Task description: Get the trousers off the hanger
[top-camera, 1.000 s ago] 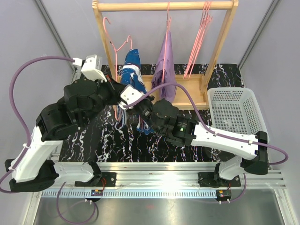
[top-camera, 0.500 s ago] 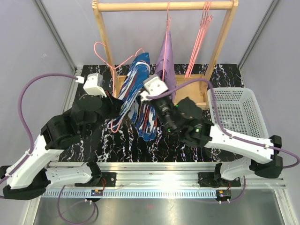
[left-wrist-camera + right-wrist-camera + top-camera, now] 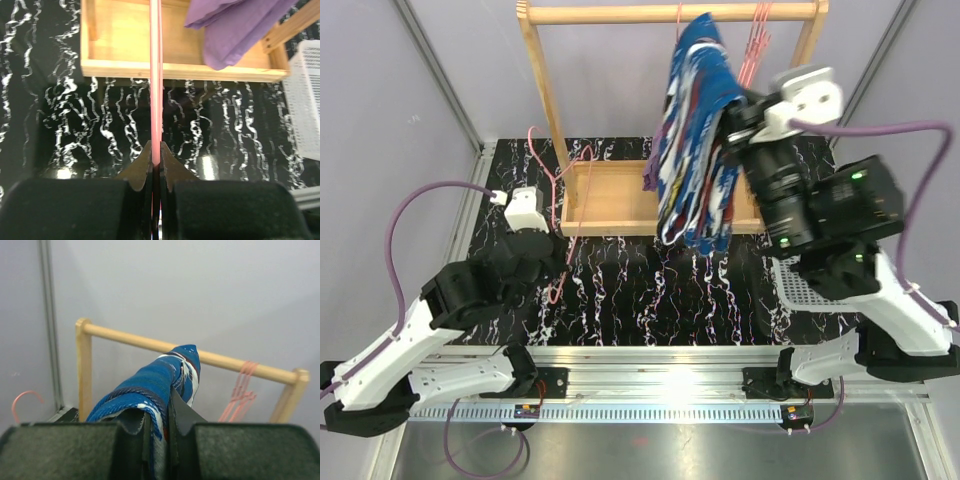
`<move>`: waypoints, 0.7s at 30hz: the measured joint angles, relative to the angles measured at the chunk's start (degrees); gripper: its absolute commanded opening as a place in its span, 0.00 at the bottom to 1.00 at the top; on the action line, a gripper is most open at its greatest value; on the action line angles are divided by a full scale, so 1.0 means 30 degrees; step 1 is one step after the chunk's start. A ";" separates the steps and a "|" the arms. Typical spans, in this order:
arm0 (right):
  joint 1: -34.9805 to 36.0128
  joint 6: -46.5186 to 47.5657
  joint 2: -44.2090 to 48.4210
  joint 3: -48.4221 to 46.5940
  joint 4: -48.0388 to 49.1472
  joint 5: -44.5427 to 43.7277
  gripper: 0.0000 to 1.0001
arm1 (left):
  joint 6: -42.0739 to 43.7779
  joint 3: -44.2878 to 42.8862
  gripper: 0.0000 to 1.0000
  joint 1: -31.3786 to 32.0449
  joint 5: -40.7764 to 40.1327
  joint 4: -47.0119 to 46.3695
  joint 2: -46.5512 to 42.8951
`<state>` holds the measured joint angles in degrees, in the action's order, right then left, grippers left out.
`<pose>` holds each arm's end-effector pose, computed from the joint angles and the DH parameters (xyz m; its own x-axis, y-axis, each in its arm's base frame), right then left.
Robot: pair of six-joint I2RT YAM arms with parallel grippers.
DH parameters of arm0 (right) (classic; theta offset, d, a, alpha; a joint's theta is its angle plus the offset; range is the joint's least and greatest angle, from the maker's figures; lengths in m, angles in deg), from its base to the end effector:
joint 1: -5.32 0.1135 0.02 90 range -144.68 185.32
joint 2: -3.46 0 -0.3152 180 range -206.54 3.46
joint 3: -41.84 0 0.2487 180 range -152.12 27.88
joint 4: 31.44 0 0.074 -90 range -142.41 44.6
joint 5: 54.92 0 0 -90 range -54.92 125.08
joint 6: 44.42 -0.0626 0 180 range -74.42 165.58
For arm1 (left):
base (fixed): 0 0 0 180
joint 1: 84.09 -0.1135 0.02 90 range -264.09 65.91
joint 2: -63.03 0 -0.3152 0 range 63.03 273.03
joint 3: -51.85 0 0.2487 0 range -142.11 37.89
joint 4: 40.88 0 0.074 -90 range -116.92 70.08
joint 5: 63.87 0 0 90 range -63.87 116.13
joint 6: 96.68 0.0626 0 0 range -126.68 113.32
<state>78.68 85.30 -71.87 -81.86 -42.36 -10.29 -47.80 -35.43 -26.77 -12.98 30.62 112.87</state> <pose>0.0997 0.1780 0.6761 0.4607 -0.0264 -0.8872 -0.2820 0.9434 -0.1745 0.0957 -0.0761 0.4369 -0.4717 -0.2097 -0.8564 0.0806 0.9570 -0.2787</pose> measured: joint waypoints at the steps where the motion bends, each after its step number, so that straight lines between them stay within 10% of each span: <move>1: 0.0000 0.0284 -0.0102 -0.1035 -0.0699 -0.0313 0.00 | -0.0015 0.0182 0.00 -0.0007 -0.0146 0.0080 -0.0117; 8: -0.0051 0.4758 -0.0131 -0.3847 -0.1100 -0.3949 0.00 | -0.0007 0.0576 0.00 -0.0095 -0.1005 0.0495 -0.0933; 15: -0.0474 1.2029 0.0911 0.1107 0.4801 -0.8189 0.00 | 0.0051 0.0627 0.00 -0.0109 -0.1435 0.0714 -0.1253; 21: -0.4524 1.1606 0.2892 0.5355 0.4211 -0.9916 0.00 | 0.0058 0.1107 0.00 -0.0124 -0.1399 0.0583 -0.1246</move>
<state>65.11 120.12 -63.20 -65.79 -29.72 -40.03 -47.63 -32.11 -27.14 -17.18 32.36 109.14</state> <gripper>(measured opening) 0.153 0.027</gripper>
